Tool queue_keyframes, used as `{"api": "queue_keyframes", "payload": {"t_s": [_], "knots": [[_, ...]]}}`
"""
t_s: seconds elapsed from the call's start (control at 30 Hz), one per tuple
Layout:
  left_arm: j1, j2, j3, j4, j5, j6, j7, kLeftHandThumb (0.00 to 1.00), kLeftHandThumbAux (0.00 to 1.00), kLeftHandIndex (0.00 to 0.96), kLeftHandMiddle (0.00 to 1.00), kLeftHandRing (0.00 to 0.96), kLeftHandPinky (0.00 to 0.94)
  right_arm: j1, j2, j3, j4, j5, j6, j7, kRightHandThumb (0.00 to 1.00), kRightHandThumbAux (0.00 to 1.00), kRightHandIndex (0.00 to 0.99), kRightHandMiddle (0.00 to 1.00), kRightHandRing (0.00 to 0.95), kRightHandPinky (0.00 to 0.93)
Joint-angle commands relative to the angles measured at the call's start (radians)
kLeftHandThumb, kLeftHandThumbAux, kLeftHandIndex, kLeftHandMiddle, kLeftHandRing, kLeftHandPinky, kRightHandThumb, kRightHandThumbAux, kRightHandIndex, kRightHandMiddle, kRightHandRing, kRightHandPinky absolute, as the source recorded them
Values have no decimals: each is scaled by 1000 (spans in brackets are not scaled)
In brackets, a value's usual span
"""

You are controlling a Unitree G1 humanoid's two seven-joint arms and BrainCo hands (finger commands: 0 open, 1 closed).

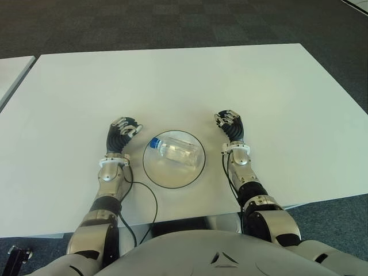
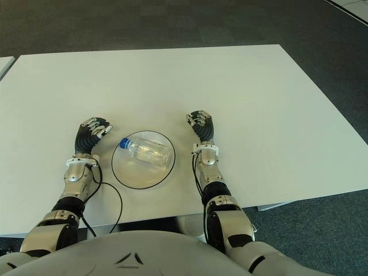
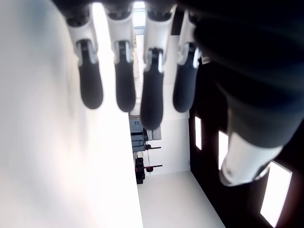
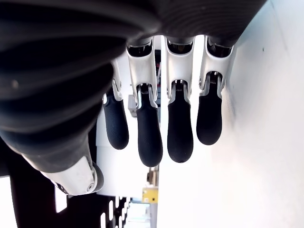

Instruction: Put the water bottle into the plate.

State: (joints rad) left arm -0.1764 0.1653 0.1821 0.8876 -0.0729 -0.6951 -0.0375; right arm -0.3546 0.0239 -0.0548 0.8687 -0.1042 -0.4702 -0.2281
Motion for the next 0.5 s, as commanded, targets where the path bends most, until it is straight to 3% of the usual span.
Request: {"api": "queue_keyframes", "payload": {"t_s": [0.03,0.5], "knots": [[22,4,1,33,10,35,6,701,717,433,589,563,551,14,7,4,11,0,34,-9,708,729,427,565,573,541],[29,8,-9,-15,83,75,118,708,716,435,614,591,572,19,7,3,3,4,39,-6,708,729,427,562,569,540]]}}
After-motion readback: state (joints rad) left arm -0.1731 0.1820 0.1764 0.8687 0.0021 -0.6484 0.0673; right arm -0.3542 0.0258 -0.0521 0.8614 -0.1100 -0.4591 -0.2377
